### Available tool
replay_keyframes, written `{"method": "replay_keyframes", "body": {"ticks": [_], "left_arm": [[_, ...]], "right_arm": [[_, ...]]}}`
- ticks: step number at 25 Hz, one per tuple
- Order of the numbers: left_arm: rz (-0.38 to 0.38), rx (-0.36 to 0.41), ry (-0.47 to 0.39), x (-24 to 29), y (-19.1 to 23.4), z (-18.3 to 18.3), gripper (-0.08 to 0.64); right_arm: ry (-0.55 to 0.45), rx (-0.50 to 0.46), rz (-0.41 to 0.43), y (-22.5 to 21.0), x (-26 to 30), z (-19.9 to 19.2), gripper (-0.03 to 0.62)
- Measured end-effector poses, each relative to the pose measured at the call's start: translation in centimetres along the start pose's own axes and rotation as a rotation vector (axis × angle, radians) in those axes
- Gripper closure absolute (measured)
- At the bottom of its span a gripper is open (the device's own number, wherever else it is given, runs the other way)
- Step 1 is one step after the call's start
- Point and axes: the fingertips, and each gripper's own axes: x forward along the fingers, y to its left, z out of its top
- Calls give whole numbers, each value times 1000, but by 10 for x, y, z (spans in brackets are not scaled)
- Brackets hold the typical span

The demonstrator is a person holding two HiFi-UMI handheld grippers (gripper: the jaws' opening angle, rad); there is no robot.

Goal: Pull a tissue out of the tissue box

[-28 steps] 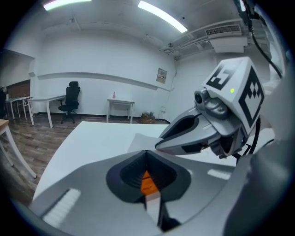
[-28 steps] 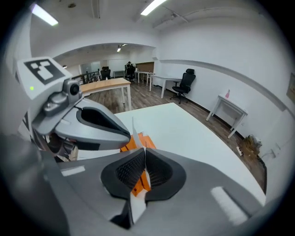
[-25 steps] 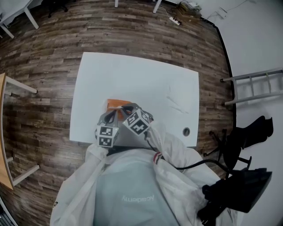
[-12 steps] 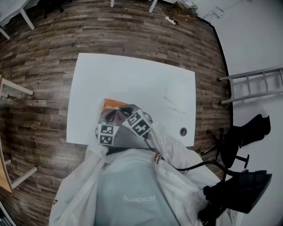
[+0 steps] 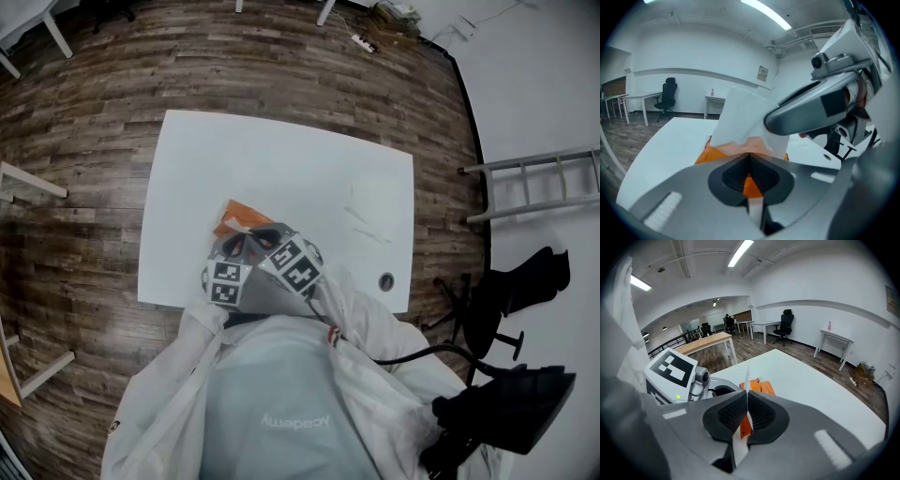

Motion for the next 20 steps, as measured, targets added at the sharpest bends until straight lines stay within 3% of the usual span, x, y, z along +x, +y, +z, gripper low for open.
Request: {"method": "replay_keyframes", "body": {"ticks": [20], "left_arm": [[-11,0,36,9,2,-10,560]], "right_arm": [[-39,7,12,3,-17,17,588]]}}
